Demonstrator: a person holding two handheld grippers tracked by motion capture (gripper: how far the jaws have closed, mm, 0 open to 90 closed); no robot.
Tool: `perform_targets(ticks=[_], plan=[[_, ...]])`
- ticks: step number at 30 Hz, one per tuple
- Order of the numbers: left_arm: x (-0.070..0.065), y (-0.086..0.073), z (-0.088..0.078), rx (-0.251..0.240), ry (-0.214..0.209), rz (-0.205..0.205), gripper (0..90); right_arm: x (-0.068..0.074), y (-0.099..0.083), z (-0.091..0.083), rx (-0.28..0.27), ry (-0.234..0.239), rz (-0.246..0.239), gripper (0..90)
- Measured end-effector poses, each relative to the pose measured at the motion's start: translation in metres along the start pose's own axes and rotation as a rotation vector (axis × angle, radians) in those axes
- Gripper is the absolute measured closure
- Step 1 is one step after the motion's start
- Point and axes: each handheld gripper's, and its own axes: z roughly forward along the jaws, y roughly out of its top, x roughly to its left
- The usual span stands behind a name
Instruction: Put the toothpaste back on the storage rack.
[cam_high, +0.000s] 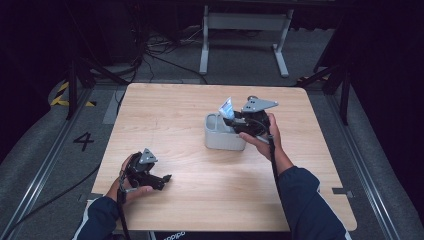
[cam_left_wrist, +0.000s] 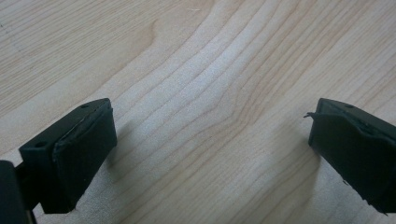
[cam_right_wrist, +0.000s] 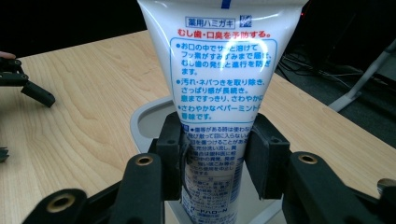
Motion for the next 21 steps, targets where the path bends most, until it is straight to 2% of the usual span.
perform_targets(ticks=[21], plan=[[0.000, 0.000, 0.000, 0.000, 0.000, 0.000, 1.4, 0.001, -0.019, -0.006, 0.018, 0.010, 0.018, 62.3]])
